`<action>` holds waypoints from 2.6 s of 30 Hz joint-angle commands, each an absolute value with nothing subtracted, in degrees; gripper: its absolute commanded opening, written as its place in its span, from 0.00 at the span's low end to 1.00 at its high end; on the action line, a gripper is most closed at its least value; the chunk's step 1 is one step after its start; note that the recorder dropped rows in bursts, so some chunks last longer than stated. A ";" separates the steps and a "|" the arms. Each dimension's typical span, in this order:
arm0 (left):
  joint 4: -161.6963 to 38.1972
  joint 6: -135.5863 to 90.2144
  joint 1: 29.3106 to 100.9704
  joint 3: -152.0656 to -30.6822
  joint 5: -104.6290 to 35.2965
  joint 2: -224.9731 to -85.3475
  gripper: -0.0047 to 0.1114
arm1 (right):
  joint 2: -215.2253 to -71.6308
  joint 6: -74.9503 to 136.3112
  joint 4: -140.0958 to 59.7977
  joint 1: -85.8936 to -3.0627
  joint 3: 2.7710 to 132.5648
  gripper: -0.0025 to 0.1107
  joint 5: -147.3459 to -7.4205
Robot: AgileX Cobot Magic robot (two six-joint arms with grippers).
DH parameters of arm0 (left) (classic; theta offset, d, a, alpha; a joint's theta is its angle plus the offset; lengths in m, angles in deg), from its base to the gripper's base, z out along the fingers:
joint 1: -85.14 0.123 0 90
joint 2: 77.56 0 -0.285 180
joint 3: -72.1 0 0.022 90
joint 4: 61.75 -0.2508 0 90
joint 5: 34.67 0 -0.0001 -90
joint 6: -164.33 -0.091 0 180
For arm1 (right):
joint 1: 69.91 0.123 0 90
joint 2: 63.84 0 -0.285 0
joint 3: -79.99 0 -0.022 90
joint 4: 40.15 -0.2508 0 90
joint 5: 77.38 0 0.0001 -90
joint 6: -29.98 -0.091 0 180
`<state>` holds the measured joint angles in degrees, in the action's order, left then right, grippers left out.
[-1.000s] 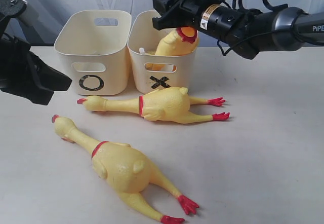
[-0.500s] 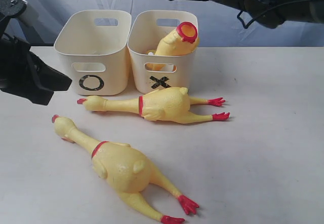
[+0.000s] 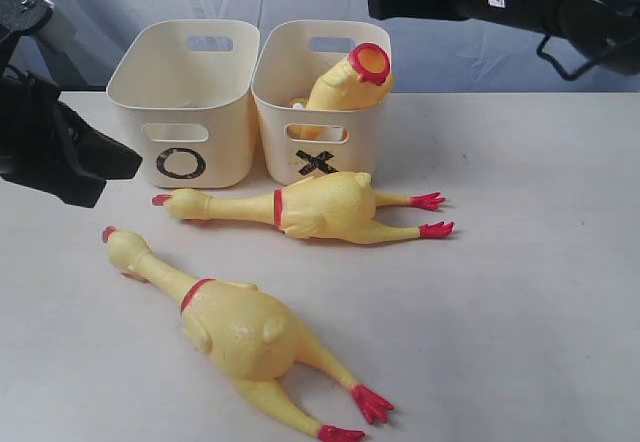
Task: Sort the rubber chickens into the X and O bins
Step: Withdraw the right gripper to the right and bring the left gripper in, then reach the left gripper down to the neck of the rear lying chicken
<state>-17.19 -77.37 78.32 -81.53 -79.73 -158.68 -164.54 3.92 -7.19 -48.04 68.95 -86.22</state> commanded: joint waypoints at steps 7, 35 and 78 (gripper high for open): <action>-15.15 -77.50 78.07 -81.98 -78.64 -158.70 0.04 | -150.86 3.82 -10.18 -48.18 55.65 0.02 -88.08; -16.59 -86.41 70.47 -81.74 -82.55 -159.11 0.04 | -119.35 4.45 -10.91 -48.18 32.43 0.01 -84.52; -12.12 -119.17 70.16 -81.52 -66.05 -178.14 0.52 | -98.79 4.22 -20.30 -48.18 24.77 0.01 -71.67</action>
<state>-14.86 -113.71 70.33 -81.53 -69.95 -175.90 -99.08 4.07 -19.22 -48.04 25.14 -72.02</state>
